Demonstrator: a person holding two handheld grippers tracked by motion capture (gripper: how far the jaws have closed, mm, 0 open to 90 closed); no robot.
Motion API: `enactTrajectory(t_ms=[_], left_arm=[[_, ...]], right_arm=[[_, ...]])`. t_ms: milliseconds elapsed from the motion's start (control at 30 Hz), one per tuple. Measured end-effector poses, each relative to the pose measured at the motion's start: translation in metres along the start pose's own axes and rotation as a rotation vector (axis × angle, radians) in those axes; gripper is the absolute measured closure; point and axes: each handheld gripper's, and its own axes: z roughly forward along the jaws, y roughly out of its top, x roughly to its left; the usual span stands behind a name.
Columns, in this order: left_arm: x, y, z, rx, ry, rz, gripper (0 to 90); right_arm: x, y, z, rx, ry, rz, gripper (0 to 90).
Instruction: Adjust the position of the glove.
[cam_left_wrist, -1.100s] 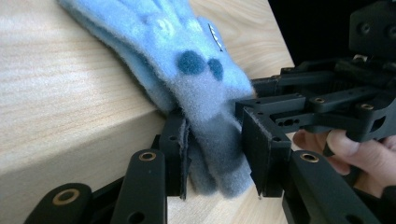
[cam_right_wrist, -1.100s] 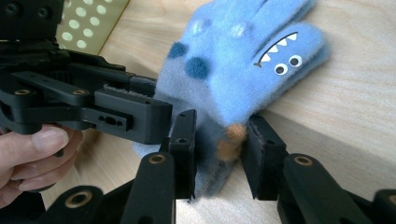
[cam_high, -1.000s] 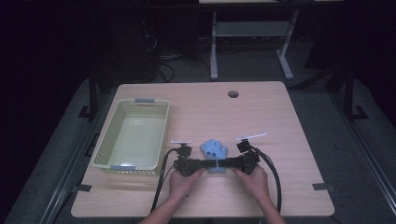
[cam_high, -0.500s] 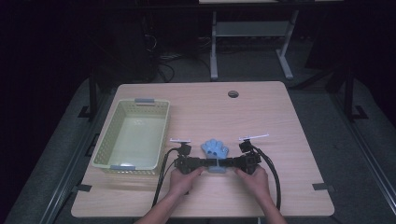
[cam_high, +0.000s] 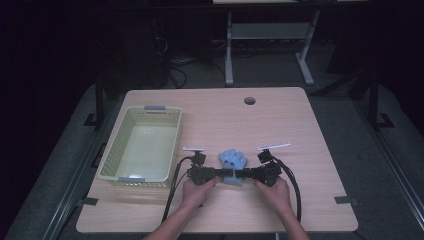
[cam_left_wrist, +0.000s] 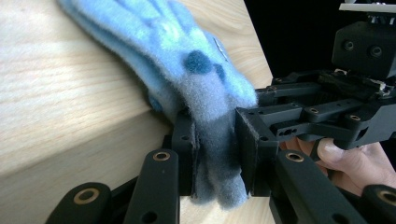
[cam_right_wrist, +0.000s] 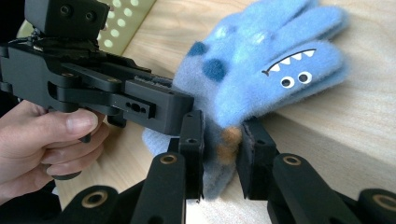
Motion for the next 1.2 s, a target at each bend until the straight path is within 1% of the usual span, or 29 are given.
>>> enactTrajectory(t_ms=[133, 300, 400, 467, 633, 700, 800, 867, 967, 1067, 1167, 1200], left_arm=[[-0.004, 0.001, -0.002, -0.003, -0.009, 0.007, 70.2], [-0.007, 0.004, -0.005, -0.004, -0.017, 0.018, 70.3], [-0.010, 0.005, -0.009, -0.015, -0.019, 0.027, 70.3], [-0.011, 0.005, -0.010, -0.016, -0.020, 0.029, 70.3], [-0.012, 0.006, -0.010, -0.012, -0.023, 0.029, 70.3], [-0.012, 0.007, -0.010, -0.007, -0.033, 0.024, 70.3], [-0.014, 0.009, -0.010, -0.006, -0.032, 0.038, 70.3], [-0.015, 0.010, -0.010, -0.010, -0.030, 0.039, 70.3], [-0.016, 0.012, -0.011, -0.011, -0.028, 0.043, 70.3], [-0.016, 0.012, -0.012, -0.019, -0.037, 0.035, 70.2], [-0.019, 0.014, -0.014, -0.026, -0.040, 0.040, 70.2], [-0.019, 0.014, -0.014, -0.027, -0.041, 0.041, 70.1]], right_arm=[[0.003, 0.000, -0.004, -0.010, 0.002, 0.001, 74.0], [0.007, 0.003, -0.008, -0.020, 0.005, -0.016, 74.0], [0.011, 0.006, -0.010, -0.024, 0.002, -0.026, 74.0], [0.013, 0.007, -0.011, -0.030, -0.001, -0.041, 74.0], [0.016, 0.007, -0.011, -0.030, -0.001, -0.035, 74.0], [0.015, 0.007, -0.012, -0.027, 0.001, -0.033, 74.0], [0.015, 0.008, -0.014, -0.031, 0.009, -0.027, 74.0], [0.014, 0.009, -0.015, -0.040, 0.010, -0.033, 74.0], [0.016, 0.010, -0.016, -0.038, 0.006, -0.030, 74.0], [0.018, 0.014, -0.016, -0.030, -0.005, -0.044, 74.2], [0.022, 0.016, -0.018, -0.028, -0.014, -0.066, 74.2], [0.023, 0.017, -0.019, -0.027, -0.016, -0.061, 74.2]])
